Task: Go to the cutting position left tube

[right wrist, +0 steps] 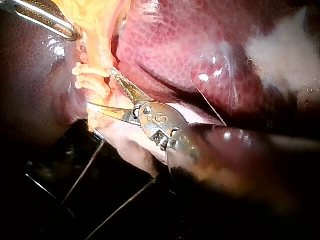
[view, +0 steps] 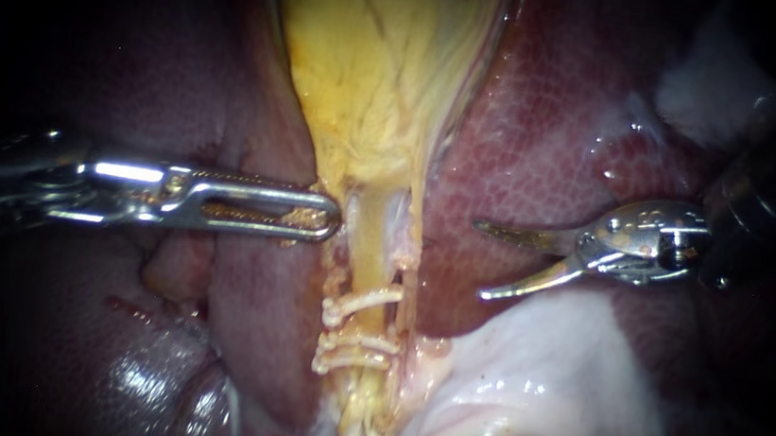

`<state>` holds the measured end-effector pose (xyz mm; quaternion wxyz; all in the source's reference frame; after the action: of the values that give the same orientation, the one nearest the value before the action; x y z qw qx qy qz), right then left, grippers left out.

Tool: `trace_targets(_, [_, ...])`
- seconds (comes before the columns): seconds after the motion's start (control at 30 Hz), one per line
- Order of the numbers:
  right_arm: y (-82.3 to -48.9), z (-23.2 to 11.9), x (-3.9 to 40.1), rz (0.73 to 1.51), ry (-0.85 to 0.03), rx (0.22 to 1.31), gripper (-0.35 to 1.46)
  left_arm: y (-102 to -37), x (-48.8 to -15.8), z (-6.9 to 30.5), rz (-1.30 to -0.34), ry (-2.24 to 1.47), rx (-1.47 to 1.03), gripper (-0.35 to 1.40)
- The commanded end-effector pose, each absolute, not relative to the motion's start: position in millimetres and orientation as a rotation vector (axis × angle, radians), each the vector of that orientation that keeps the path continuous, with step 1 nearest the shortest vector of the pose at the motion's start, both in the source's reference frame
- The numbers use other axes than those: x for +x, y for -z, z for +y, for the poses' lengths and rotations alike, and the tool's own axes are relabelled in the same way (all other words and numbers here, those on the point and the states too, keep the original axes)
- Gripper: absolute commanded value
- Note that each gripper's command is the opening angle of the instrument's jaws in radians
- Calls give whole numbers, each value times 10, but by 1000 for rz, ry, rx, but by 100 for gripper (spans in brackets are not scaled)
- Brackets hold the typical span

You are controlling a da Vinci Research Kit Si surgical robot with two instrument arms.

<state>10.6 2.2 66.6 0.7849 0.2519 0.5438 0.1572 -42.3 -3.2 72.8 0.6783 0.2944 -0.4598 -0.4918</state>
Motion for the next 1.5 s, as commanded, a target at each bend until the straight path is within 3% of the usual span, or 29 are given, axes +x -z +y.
trace_targets(0.03, [-667, 22, 106, 1173, -340, 543, 143, -727, -423, -31, -1033, 1103, 664, -35])
trace_targets(0.3, [-676, 13, 113, 1175, -324, 554, 143, -694, -388, -11, -1025, 1118, 671, -35])
trace_targets(0.6, [-708, -19, 143, 1164, -283, 602, 143, -658, -349, 3, -1051, 1155, 657, -35])
trace_targets(1.07, [-772, -72, 191, 1114, -275, 714, 143, -659, -348, 2, -1051, 1154, 656, -35])
trace_targets(1.5, [-795, -73, 214, 1090, -288, 745, 143, -658, -347, 1, -1051, 1154, 656, -35])
